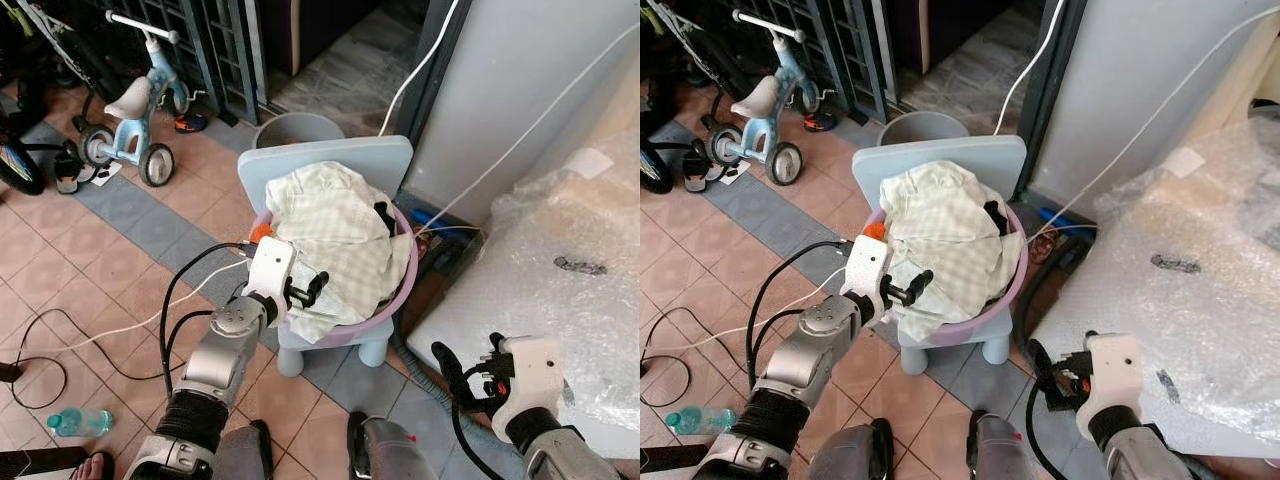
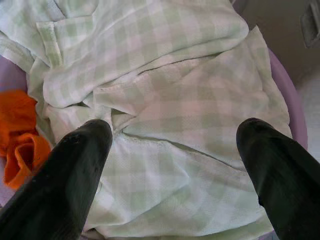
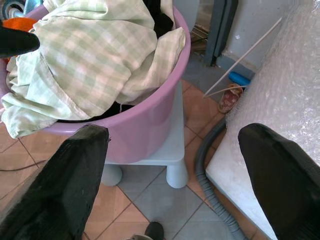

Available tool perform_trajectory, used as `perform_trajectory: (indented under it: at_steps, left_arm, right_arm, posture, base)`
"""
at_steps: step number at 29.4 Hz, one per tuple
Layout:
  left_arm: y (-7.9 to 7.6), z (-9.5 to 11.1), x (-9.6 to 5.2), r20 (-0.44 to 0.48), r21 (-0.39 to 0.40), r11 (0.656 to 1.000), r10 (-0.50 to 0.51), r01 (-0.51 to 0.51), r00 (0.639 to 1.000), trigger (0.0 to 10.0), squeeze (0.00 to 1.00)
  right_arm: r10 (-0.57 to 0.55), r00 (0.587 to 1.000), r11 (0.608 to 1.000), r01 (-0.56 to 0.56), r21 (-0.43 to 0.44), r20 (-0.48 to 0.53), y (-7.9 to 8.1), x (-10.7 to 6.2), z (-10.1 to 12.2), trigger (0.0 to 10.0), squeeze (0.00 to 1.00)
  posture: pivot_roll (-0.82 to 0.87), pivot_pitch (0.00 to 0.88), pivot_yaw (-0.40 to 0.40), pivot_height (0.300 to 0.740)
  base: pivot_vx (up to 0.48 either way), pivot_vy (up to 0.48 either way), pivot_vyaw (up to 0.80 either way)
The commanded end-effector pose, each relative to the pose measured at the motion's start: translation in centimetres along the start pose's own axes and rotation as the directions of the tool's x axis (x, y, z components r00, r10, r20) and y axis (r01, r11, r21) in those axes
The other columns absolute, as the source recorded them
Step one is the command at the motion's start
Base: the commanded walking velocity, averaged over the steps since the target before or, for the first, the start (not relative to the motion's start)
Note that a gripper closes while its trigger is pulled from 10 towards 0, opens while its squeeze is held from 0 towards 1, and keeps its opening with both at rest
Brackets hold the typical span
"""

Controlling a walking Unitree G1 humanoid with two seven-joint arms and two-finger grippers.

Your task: Clothes washing

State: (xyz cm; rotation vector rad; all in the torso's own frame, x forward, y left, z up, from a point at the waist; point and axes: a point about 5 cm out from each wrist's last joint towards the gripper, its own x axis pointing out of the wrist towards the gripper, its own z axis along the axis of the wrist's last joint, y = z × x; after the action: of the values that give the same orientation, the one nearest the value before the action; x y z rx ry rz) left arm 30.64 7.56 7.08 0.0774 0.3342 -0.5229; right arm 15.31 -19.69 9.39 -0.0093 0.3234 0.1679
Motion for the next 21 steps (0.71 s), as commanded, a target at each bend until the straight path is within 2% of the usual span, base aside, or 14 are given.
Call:
perform_trajectory:
  at_steps: [1, 4, 8, 14, 15, 16, 17, 18, 21]
  left_arm:
    - [0.0, -0.7, 0.0, -0.022, 0.013, 1.000, -0.006, 0.006, 1.000, 10.0, 0.00]
    - [-0.3, -0.1, 1.1, -0.023, 0.037, 0.999, -0.023, 0.024, 0.999, 10.0, 0.00]
    - [-0.5, 0.3, 1.8, -0.025, 0.044, 0.998, -0.035, 0.036, 0.999, 10.0, 0.00]
    - [-0.5, -0.2, 2.1, -0.039, 0.033, 0.998, -0.047, 0.048, 0.998, 10.0, 0.00]
    - [-0.7, -0.7, 2.2, -0.053, 0.044, 0.997, -0.061, 0.063, 0.997, 9.5, 0.00]
    - [-0.9, -1.1, 2.2, -0.065, 0.047, 0.996, -0.073, 0.076, 0.995, 2.5, 0.00]
    - [-0.9, -1.1, 2.2, -0.065, 0.047, 0.996, -0.073, 0.076, 0.995, 2.5, 0.00]
    - [-1.0, -1.5, 2.3, -0.081, 0.050, 0.996, -0.072, 0.076, 0.994, 0.0, 0.00]
    - [-1.0, -2.0, 2.5, -0.103, 0.055, 0.996, -0.060, 0.066, 0.993, 0.0, 0.00]
  right_arm:
    - [-0.002, 1.000, 1.000, 0.002, -0.005, 0.002, -0.1, -0.3, 0.3, 10.0, 0.00]
    - [-0.019, 1.000, 1.000, 0.018, -0.009, -0.005, -0.1, -1.0, 0.7, 10.0, 0.00]
    - [-0.014, 1.000, 1.000, 0.014, -0.026, 0.003, 0.1, -0.7, 1.2, 10.0, 0.00]
    - [0.001, 1.000, 0.999, 0.000, -0.050, 0.022, 0.7, -0.3, 1.8, 10.0, 0.00]
    - [0.003, 1.000, 0.998, -0.003, -0.057, 0.011, 0.9, -0.3, 1.6, 10.0, 0.00]
    - [0.007, 1.000, 0.998, -0.007, -0.064, 0.005, 1.0, -0.3, 1.5, 10.0, 0.00]
    - [0.007, 1.000, 0.998, -0.007, -0.064, 0.005, 1.0, -0.3, 1.5, 10.0, 0.00]
    - [0.010, 1.000, 0.998, -0.010, -0.067, 0.001, 1.0, -0.3, 1.4, 10.0, 0.00]
    - [0.011, 1.000, 0.998, -0.011, -0.069, 0.001, 0.9, 0.0, 1.5, 10.0, 0.00]
  posture:
    - [-0.19, 0.276, 0.013, 0.740]
    - [-0.21, 0.287, 0.013, 0.740]
    - [-0.19, 0.308, 0.040, 0.740]
    - [-0.19, 0.311, 0.043, 0.740]
    - [-0.19, 0.303, 0.040, 0.740]
    - [-0.19, 0.293, 0.036, 0.740]
    - [-0.19, 0.293, 0.036, 0.740]
    - [-0.19, 0.284, 0.032, 0.740]
    - [-0.19, 0.269, 0.023, 0.740]
  base:
    - [0.000, 0.000, 0.00]
    - [0.000, 0.000, -0.80]
    - [0.000, 0.000, -0.62]
    - [0.000, 0.000, 0.00]
    - [0.000, 0.000, 0.00]
    - [0.000, 0.000, 0.00]
    - [0.000, 0.000, 0.00]
    - [0.000, 0.000, 0.00]
    - [0.000, 0.000, 0.00]
